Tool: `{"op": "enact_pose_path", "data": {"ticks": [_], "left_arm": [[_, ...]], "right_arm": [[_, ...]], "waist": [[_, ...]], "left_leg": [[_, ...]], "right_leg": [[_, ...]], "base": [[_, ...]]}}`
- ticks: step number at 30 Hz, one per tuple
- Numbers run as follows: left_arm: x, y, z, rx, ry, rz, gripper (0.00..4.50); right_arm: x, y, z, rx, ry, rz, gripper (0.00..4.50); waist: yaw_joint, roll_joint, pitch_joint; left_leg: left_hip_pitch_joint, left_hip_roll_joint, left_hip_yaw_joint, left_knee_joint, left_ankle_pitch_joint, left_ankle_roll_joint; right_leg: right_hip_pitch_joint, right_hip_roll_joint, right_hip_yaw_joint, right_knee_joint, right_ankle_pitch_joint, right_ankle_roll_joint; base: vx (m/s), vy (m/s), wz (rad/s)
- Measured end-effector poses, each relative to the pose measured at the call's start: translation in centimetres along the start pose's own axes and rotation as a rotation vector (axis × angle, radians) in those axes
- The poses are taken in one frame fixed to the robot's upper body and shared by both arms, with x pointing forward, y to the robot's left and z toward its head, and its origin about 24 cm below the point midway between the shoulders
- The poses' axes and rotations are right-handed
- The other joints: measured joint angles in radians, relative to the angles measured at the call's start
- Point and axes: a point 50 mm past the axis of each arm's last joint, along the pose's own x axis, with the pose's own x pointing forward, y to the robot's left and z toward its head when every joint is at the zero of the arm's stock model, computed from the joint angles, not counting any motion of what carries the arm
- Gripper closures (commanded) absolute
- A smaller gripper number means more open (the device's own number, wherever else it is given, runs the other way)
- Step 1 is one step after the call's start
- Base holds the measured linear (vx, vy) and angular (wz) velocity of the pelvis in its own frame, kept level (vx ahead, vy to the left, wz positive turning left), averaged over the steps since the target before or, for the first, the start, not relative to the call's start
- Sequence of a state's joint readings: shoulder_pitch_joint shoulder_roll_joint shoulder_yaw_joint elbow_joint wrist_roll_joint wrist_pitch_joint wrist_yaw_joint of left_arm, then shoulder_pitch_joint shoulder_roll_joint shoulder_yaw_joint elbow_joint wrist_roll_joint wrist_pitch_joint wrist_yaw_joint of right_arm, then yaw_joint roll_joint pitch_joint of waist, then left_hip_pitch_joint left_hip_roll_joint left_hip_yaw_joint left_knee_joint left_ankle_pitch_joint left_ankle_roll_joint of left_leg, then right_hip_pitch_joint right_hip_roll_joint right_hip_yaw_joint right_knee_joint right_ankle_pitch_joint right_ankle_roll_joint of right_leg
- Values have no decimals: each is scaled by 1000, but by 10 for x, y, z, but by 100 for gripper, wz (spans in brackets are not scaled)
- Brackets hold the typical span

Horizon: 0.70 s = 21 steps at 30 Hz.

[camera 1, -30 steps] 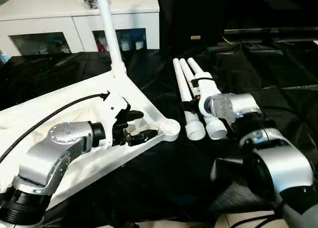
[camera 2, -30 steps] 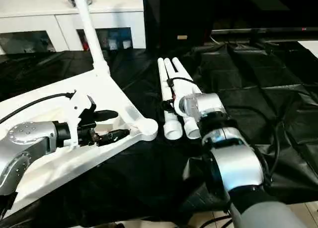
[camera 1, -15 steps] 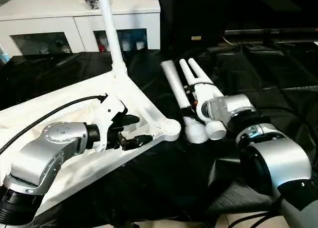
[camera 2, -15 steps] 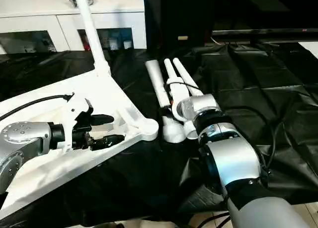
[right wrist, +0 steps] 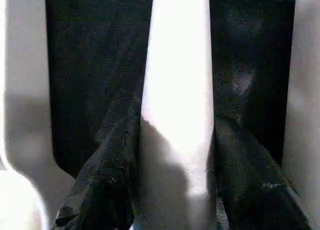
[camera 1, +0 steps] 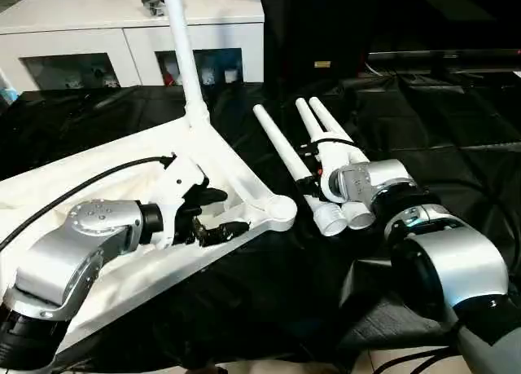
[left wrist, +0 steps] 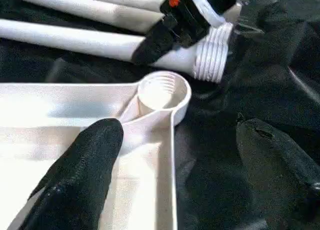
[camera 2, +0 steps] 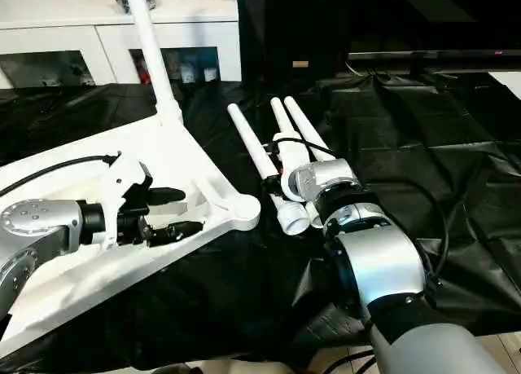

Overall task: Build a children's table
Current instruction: Pick table leg

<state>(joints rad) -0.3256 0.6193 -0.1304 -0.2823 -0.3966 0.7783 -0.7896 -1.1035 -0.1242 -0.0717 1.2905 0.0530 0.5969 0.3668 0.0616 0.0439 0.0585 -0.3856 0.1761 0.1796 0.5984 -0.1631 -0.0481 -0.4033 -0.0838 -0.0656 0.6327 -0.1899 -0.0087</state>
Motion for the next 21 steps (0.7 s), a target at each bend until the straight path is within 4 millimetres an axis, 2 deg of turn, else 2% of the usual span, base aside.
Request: {"op": "enact_pose_path", "data": {"ticks": [7,12,14,17,21], "left_arm": [[14,23,19,-86,-155,230,42],[36,20,38,-254,-334,190,42],[44,21,45,-316,-384,186,42],[55,24,52,-404,-435,177,42],[66,28,63,-495,-485,165,42]], "right_arm": [[-6,-1,8,181,-86,133,266],[-23,-5,36,218,-353,275,266],[-32,-6,41,204,-455,346,266],[-43,0,31,177,-553,544,266],[-53,13,9,142,-554,767,266]], "waist": [[3,1,0],[10,1,1],[16,1,0],[27,2,0],[33,2,1]], "left_leg": [[-3,0,0,1,0,0],[-7,0,0,3,0,2],[-7,1,0,4,-1,3],[-7,1,-1,4,-1,4],[-8,1,-1,5,0,5]], "right_leg": [[0,0,0,0,0,0],[-2,0,-1,-2,0,0],[-2,0,-2,-2,0,0],[-1,0,-2,-3,0,0],[-1,0,-3,-4,0,0]], "base": [[0,0,0],[0,0,0],[0,0,0],[0,0,0],[0,0,0]]}}
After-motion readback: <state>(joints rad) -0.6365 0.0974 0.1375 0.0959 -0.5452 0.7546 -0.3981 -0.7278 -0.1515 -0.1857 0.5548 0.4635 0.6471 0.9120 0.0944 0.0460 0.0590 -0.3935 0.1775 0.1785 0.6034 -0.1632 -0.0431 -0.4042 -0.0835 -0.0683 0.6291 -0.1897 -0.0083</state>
